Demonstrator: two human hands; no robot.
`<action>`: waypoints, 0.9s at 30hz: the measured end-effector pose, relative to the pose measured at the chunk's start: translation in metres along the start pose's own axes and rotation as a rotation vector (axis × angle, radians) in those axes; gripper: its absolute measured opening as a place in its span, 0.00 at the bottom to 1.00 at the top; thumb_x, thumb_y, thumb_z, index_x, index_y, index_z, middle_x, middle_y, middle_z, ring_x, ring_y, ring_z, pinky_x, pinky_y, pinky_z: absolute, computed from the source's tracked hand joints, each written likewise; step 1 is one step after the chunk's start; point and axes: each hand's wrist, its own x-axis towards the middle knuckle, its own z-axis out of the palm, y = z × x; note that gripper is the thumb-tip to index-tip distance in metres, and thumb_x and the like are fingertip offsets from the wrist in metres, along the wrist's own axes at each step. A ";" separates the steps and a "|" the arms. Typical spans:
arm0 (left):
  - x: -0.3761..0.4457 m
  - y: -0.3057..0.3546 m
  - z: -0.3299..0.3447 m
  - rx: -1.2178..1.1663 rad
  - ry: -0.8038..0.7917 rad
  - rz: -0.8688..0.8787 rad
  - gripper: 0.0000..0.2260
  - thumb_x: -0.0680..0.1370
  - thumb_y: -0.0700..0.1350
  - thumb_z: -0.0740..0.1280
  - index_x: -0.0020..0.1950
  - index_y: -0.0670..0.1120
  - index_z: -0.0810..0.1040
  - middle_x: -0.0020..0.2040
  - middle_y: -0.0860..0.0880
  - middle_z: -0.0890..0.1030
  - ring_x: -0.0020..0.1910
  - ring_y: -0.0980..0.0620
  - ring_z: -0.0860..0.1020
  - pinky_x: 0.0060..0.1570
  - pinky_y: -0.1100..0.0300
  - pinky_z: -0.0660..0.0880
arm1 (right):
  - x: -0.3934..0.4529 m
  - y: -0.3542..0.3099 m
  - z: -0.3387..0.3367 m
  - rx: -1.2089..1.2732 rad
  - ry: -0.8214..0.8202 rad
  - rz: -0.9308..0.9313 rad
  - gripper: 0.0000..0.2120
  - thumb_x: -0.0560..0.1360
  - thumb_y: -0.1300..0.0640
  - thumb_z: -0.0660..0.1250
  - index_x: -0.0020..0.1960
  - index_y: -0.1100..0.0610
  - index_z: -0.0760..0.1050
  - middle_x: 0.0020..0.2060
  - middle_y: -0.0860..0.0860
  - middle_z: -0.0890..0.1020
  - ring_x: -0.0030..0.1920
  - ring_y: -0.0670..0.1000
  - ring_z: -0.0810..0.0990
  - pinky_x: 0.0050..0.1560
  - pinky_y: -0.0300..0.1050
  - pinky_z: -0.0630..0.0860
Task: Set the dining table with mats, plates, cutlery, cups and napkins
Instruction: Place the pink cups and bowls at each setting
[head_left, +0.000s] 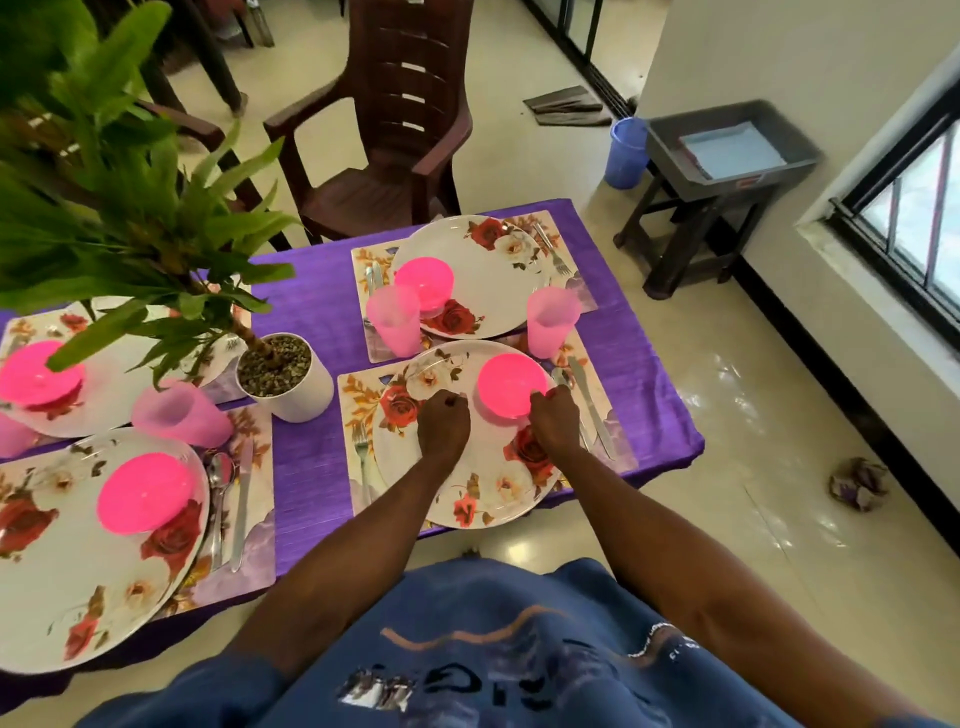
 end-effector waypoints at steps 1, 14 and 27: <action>-0.001 0.000 0.001 -0.002 0.006 0.004 0.10 0.77 0.48 0.64 0.42 0.43 0.79 0.39 0.45 0.82 0.40 0.43 0.81 0.45 0.45 0.79 | 0.000 0.001 -0.001 -0.006 0.000 0.003 0.16 0.80 0.55 0.59 0.64 0.63 0.68 0.56 0.59 0.78 0.54 0.57 0.78 0.42 0.45 0.72; -0.012 0.014 0.002 0.012 0.121 0.071 0.10 0.81 0.45 0.61 0.45 0.41 0.78 0.44 0.44 0.81 0.42 0.45 0.77 0.40 0.55 0.71 | -0.004 -0.002 -0.010 -0.035 0.088 0.044 0.24 0.81 0.47 0.58 0.69 0.62 0.66 0.60 0.58 0.79 0.58 0.58 0.78 0.55 0.51 0.74; -0.038 0.079 0.062 0.077 -0.033 0.802 0.09 0.78 0.44 0.63 0.47 0.42 0.81 0.42 0.43 0.84 0.41 0.41 0.80 0.39 0.52 0.75 | 0.000 0.005 -0.054 -0.262 0.405 -0.122 0.11 0.83 0.55 0.52 0.53 0.60 0.70 0.45 0.59 0.80 0.45 0.61 0.78 0.39 0.47 0.65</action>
